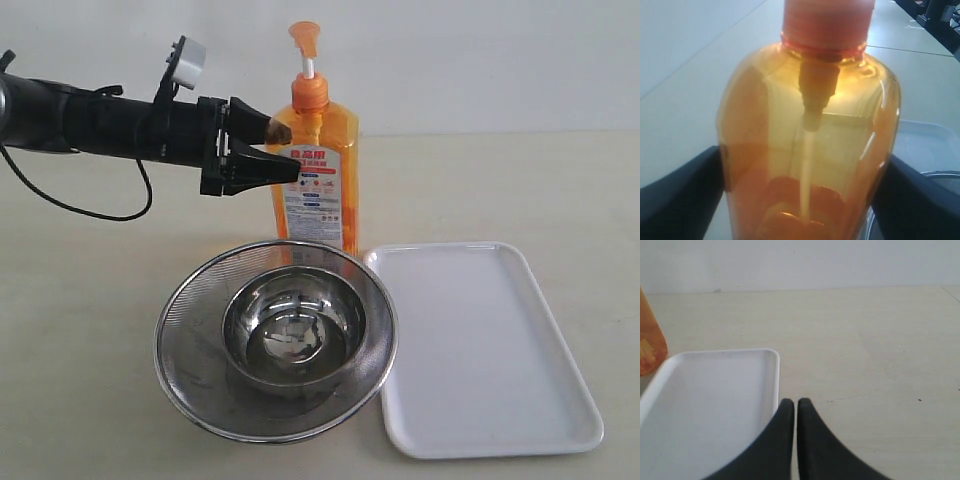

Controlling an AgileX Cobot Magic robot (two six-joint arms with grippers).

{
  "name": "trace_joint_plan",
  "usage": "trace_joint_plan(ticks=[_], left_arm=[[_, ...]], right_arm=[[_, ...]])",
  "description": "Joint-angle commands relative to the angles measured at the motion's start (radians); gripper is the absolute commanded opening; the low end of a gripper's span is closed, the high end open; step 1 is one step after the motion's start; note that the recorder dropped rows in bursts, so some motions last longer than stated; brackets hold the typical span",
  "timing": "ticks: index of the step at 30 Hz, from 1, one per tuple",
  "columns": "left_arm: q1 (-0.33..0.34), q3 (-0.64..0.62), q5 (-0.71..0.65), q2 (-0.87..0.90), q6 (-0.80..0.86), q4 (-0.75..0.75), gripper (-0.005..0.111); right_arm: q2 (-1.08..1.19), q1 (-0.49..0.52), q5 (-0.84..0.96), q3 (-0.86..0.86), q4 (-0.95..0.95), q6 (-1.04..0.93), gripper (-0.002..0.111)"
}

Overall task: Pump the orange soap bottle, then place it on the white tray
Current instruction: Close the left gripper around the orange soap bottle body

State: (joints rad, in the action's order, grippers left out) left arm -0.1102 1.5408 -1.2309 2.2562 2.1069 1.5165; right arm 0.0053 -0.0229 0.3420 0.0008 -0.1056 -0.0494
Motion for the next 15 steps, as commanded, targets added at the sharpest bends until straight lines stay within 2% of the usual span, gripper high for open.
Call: trace_joint_plan(ticks=[1,10,12,15], left_arm=[[0.006,-0.002,0.01,0.001,-0.029,-0.048,0.057],[0.006,-0.002,0.01,0.001,-0.029,-0.048,0.055],[0.006,-0.002,0.01,0.001,-0.029,-0.045,0.047],[0.006,-0.002,0.01,0.001,-0.029,-0.042,0.021]], right_arm=[[-0.005,0.002,-0.008,-0.001,0.007,-0.003,0.0],[-0.005,0.002,-0.008,-0.001,0.007,-0.003,0.0],[-0.005,0.002,-0.008,-0.001,0.007,-0.003,0.0],[-0.005,0.002,-0.008,-0.001,0.007,-0.005,0.0]])
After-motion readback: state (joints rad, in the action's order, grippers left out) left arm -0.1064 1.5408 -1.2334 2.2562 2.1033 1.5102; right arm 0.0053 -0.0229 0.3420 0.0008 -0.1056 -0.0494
